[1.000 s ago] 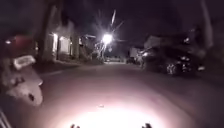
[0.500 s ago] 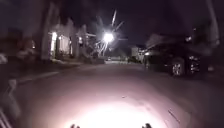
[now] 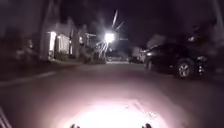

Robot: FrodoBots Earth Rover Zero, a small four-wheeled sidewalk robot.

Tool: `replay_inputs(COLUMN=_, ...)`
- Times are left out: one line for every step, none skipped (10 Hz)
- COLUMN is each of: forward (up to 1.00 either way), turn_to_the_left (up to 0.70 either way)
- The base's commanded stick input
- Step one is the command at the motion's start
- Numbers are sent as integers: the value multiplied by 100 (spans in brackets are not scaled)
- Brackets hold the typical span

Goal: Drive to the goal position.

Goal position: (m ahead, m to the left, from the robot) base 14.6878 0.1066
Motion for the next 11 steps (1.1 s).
replay_inputs(forward=70, turn_to_the_left=0)
replay_inputs(forward=70, turn_to_the_left=0)
replay_inputs(forward=70, turn_to_the_left=0)
replay_inputs(forward=70, turn_to_the_left=0)
replay_inputs(forward=70, turn_to_the_left=0)
replay_inputs(forward=70, turn_to_the_left=0)
replay_inputs(forward=70, turn_to_the_left=0)
replay_inputs(forward=70, turn_to_the_left=0)
replay_inputs(forward=70, turn_to_the_left=0)
replay_inputs(forward=70, turn_to_the_left=0)
replay_inputs(forward=70, turn_to_the_left=0)
